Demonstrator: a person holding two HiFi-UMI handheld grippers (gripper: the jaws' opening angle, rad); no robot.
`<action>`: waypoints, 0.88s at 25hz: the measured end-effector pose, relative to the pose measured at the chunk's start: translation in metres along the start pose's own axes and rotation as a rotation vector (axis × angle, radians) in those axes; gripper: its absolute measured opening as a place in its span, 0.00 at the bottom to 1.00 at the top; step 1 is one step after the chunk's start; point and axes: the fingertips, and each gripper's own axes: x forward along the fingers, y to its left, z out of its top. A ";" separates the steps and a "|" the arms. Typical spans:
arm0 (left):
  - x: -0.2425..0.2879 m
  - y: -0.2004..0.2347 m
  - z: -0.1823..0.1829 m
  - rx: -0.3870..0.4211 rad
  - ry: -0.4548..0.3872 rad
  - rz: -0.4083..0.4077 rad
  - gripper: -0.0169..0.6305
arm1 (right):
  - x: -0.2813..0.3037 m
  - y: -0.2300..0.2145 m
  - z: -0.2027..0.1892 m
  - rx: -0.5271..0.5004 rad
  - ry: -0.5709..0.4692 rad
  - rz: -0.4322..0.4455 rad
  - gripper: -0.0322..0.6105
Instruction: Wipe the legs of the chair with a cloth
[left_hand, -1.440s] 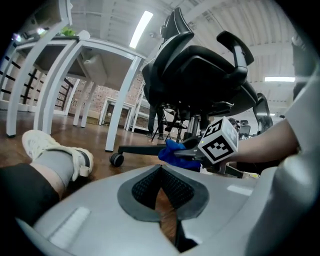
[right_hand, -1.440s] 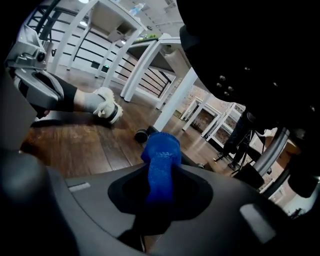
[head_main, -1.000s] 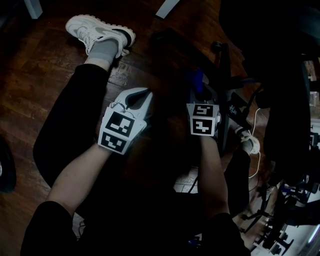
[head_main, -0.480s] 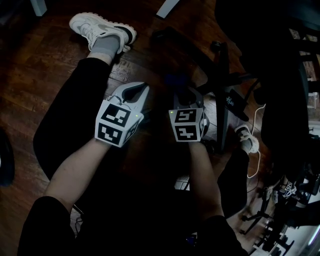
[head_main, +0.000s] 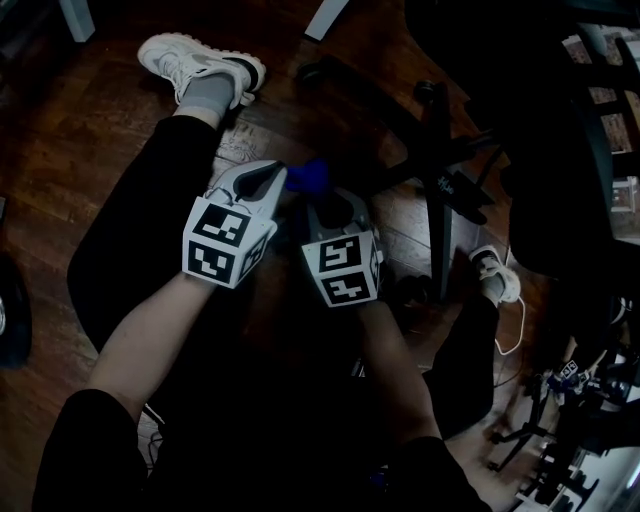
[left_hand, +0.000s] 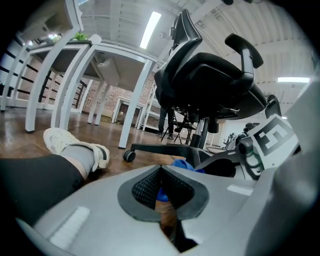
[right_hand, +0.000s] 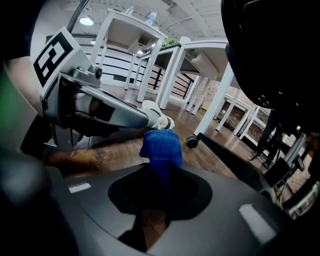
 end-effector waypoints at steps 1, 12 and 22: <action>0.000 -0.001 0.001 0.007 0.001 0.002 0.03 | -0.002 0.005 0.002 0.000 -0.014 0.023 0.19; 0.006 -0.025 0.002 0.103 0.000 -0.040 0.03 | -0.058 -0.166 -0.022 0.007 -0.153 -0.463 0.19; 0.010 -0.042 -0.010 0.165 0.031 -0.088 0.03 | -0.032 -0.143 -0.050 -0.025 -0.064 -0.354 0.20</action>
